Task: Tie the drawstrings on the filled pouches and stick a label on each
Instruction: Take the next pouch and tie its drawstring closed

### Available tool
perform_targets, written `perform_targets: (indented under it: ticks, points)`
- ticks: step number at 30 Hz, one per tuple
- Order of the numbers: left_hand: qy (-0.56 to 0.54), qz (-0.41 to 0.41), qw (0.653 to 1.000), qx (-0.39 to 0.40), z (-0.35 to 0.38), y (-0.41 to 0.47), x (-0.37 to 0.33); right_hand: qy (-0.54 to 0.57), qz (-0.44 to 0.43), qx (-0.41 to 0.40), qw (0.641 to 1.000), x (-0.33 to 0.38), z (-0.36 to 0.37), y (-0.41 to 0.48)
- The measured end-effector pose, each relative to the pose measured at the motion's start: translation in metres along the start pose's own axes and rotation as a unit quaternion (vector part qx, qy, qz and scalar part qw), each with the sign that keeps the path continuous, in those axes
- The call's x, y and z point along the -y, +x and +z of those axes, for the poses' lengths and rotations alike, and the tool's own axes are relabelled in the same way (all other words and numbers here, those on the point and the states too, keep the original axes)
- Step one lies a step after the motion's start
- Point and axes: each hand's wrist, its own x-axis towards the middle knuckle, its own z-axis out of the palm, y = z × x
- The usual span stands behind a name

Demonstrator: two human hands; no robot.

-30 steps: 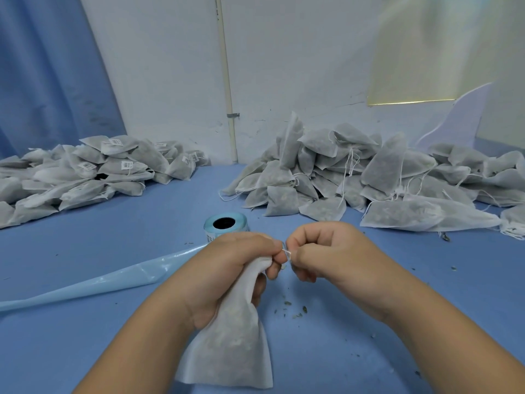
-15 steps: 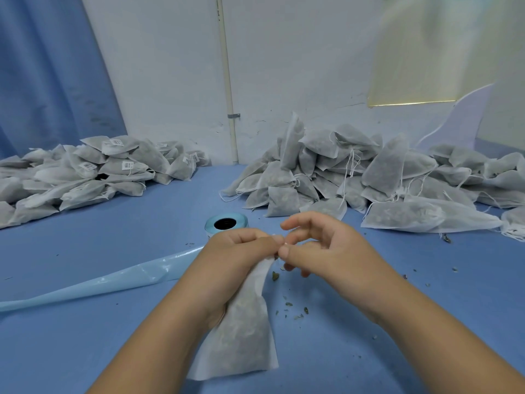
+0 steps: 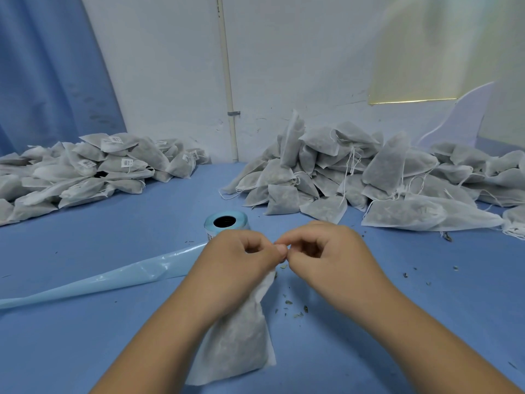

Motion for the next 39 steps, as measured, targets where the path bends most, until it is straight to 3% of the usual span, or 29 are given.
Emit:
perform_targets:
  ticks: [9, 17, 25, 36, 39]
  points:
    - [0.107, 0.007, 0.994, 0.000, -0.002, 0.002, 0.006, -0.074, -0.015, 0.037, 0.996, -0.001, 0.001, -0.002]
    - [0.169, 0.027, 0.984, -0.048, 0.005, 0.000, 0.005, -0.021, 0.095, 0.094, 0.991, -0.002, -0.003, 0.001]
    - [0.229, 0.056, 0.968, -0.084, 0.012, -0.001, 0.005, 0.004, 0.153, 0.097, 0.983, -0.002, -0.005, 0.002]
    - [0.088, 0.049, 0.988, -0.118, 0.009, 0.001, 0.004, 0.083, 0.188, 0.087, 0.975, -0.006, -0.007, 0.003]
    - [0.035, 0.011, 0.996, -0.087, 0.007, 0.003, 0.005, 0.090, 0.183, 0.075, 0.976, -0.005, -0.006, 0.003]
